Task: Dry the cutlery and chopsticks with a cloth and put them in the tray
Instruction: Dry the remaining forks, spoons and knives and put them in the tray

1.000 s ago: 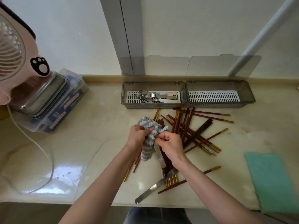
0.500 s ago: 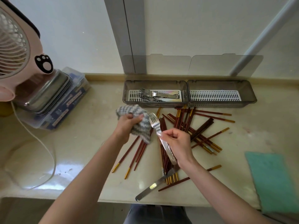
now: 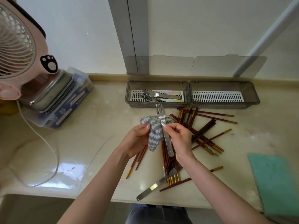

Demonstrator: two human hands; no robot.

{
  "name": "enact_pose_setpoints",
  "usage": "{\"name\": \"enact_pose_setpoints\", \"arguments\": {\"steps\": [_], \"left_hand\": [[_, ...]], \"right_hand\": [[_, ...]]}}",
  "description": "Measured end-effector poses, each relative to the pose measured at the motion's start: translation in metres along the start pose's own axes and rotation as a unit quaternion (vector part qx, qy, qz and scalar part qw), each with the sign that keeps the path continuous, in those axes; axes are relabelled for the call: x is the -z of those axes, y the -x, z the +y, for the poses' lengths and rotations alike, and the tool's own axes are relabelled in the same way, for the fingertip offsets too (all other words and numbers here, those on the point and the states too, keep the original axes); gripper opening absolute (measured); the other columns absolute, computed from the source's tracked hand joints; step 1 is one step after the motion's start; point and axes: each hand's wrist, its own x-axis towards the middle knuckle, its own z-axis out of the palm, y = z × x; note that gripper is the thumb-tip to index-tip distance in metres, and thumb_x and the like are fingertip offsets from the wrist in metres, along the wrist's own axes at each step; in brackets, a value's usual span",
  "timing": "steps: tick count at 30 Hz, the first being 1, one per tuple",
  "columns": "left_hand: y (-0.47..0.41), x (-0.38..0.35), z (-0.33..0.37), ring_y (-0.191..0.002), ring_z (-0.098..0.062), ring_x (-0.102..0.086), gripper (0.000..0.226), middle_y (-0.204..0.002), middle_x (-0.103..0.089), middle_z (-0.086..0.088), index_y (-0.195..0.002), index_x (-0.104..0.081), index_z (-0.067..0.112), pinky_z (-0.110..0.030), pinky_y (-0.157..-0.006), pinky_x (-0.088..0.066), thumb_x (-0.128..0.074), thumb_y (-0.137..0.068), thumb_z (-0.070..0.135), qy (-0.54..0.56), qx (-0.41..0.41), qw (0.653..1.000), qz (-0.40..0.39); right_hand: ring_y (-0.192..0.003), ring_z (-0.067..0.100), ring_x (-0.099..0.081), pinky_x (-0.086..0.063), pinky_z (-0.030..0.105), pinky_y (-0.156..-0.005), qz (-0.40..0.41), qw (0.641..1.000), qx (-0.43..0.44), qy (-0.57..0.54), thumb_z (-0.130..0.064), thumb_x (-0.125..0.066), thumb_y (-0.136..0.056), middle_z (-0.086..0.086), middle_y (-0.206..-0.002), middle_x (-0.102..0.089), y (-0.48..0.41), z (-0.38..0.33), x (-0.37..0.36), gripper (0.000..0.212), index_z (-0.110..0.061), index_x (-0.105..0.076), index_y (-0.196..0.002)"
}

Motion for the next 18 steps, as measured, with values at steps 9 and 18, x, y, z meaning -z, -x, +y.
{"name": "enact_pose_setpoints", "arguments": {"steps": [9,18], "left_hand": [[0.008,0.005,0.006,-0.079,-0.019,-0.069,0.016,-0.087,-0.072,-0.012,-0.084,-0.071,-0.002,-0.026,-0.072,-0.056,-0.062,-0.079,0.010,-0.029,0.005,0.999,0.022],[-0.003,-0.009,-0.002,-0.063,-0.019,-0.067,0.018,-0.073,-0.071,-0.009,-0.085,-0.064,-0.001,-0.025,-0.057,-0.055,-0.061,-0.081,0.016,-0.021,0.016,0.987,0.161]], "right_hand": [[-0.074,0.007,-0.063,-0.052,0.020,-0.068,-0.083,0.995,0.046,0.035,-0.012,-0.068,-0.084,-0.001,-0.074,-0.068,-0.001,0.001,0.000,0.009,-0.008,-0.069,-0.076],[-0.083,0.002,-0.062,-0.048,0.014,-0.069,-0.168,0.970,0.072,0.163,-0.015,-0.062,-0.089,-0.002,-0.089,-0.068,-0.006,0.004,0.001,0.011,-0.013,-0.070,-0.097]]}}
